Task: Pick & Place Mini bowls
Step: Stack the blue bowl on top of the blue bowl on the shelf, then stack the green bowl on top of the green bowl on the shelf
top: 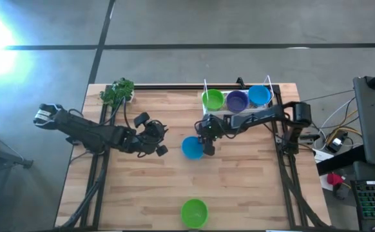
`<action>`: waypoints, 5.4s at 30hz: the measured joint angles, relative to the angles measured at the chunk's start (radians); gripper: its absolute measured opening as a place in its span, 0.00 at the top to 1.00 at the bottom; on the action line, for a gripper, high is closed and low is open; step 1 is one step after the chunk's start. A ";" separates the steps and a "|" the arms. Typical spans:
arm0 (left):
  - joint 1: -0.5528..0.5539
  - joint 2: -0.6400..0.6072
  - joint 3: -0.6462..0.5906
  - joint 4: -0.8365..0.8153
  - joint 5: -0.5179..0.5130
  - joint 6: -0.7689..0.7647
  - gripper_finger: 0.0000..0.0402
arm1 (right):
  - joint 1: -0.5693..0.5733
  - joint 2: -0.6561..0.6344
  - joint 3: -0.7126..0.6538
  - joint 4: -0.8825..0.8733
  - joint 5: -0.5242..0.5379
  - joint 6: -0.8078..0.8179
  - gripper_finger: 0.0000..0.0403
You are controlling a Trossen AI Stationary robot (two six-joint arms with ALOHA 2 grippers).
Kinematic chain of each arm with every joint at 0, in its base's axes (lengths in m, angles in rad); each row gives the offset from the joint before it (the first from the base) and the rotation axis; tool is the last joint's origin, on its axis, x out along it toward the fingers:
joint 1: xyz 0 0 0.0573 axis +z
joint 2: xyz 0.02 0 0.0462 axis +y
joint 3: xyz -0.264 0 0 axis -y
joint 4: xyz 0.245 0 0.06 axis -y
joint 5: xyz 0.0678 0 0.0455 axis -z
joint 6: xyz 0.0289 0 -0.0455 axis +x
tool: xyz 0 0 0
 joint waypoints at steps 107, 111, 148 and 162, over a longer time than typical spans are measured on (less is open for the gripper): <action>0.000 0.000 0.000 -0.001 0.009 0.001 0.84 | -0.594 -0.667 -0.127 -0.640 1.035 0.176 0.97; 0.000 0.000 0.000 -0.001 0.023 0.000 0.84 | -0.594 -0.667 -0.137 -0.634 1.033 0.176 0.97; 0.000 0.000 -0.001 -0.001 0.031 -0.003 0.84 | -0.594 -0.546 -0.153 -0.609 1.041 0.148 0.76; 0.000 0.000 0.000 -0.001 0.031 -0.004 0.84 | -0.594 -0.628 -0.134 -0.609 0.913 0.094 0.66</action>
